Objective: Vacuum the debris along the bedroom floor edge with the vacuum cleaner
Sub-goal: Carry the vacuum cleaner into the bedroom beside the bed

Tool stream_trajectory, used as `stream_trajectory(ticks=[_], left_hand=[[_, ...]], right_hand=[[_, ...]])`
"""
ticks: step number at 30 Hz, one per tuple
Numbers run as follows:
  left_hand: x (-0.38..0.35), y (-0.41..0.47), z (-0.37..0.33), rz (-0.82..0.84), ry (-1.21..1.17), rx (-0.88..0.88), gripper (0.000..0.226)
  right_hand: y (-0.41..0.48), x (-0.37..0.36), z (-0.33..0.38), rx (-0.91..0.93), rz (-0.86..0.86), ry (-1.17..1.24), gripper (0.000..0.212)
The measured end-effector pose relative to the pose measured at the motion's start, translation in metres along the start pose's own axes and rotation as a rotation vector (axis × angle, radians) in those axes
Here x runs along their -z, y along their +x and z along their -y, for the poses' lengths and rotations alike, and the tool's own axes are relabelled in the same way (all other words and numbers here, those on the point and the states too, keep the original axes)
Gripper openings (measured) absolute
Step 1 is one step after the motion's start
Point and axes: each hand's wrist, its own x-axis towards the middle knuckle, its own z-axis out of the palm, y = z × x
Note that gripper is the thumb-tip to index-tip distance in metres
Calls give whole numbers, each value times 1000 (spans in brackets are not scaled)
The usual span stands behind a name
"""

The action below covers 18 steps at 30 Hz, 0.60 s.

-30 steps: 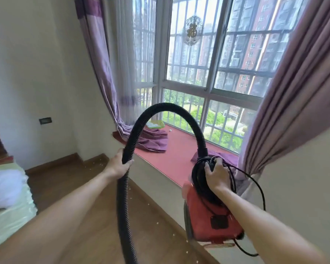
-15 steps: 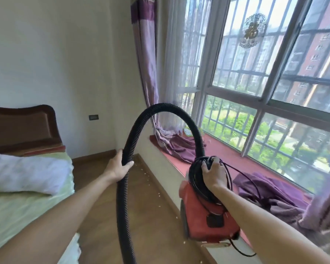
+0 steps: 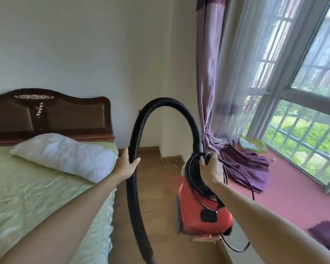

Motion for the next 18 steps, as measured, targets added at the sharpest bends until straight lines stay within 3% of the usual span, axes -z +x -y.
stream_trajectory(ticks=[18], left_hand=[[53,148,26,-85,49,48,20]], right_hand=[[142,-114,72,54,111,7,31]])
